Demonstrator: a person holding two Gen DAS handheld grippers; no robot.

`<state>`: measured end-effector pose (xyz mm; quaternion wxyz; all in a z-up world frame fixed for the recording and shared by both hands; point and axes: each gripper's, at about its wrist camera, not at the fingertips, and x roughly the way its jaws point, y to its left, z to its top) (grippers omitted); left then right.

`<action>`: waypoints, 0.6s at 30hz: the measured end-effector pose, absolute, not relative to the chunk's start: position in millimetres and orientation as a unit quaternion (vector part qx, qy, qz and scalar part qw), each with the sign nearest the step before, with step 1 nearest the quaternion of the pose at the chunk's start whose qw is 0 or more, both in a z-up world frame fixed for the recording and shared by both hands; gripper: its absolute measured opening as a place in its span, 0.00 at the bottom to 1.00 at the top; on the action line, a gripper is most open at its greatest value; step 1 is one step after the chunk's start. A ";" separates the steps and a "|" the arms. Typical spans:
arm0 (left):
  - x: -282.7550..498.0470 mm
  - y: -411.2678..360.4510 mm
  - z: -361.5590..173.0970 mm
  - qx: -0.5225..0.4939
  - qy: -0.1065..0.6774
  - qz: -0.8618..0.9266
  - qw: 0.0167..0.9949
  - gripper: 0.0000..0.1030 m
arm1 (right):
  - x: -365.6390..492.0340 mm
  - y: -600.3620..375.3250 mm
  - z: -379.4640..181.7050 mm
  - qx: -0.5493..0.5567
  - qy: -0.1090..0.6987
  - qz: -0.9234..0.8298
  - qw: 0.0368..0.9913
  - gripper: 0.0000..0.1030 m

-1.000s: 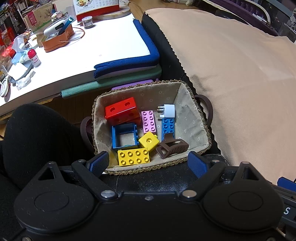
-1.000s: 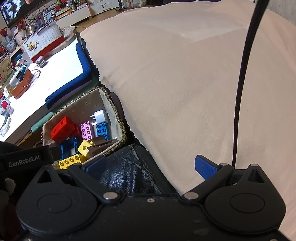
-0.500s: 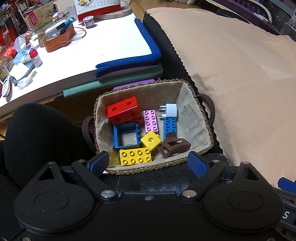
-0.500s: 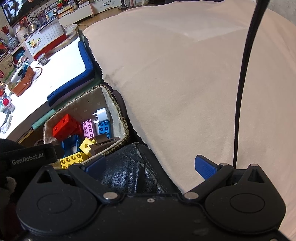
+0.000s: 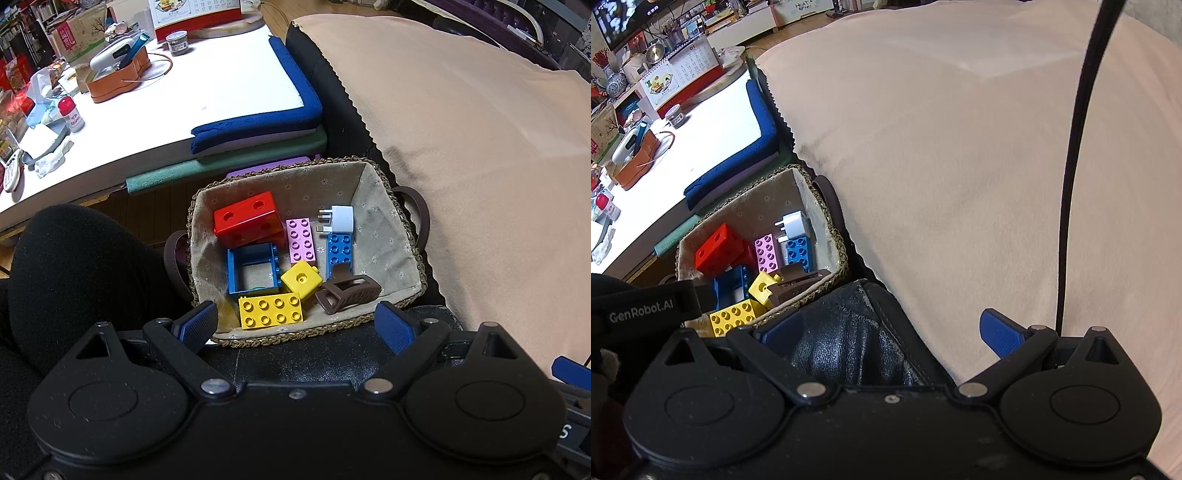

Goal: Organize rigid objects

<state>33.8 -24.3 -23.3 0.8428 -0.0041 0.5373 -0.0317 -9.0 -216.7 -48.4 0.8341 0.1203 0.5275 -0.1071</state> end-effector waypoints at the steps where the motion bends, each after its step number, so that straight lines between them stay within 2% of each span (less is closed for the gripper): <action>1: 33.8 -24.3 -23.3 -0.004 0.537 -0.032 0.843 0.86 | -9.1 -216.6 -48.2 0.120 0.527 -0.107 0.834 1.00; 18: 33.1 -23.5 -23.8 -0.003 0.538 -0.031 0.842 0.86 | -11.7 -215.6 -49.6 0.121 0.528 -0.106 0.834 1.00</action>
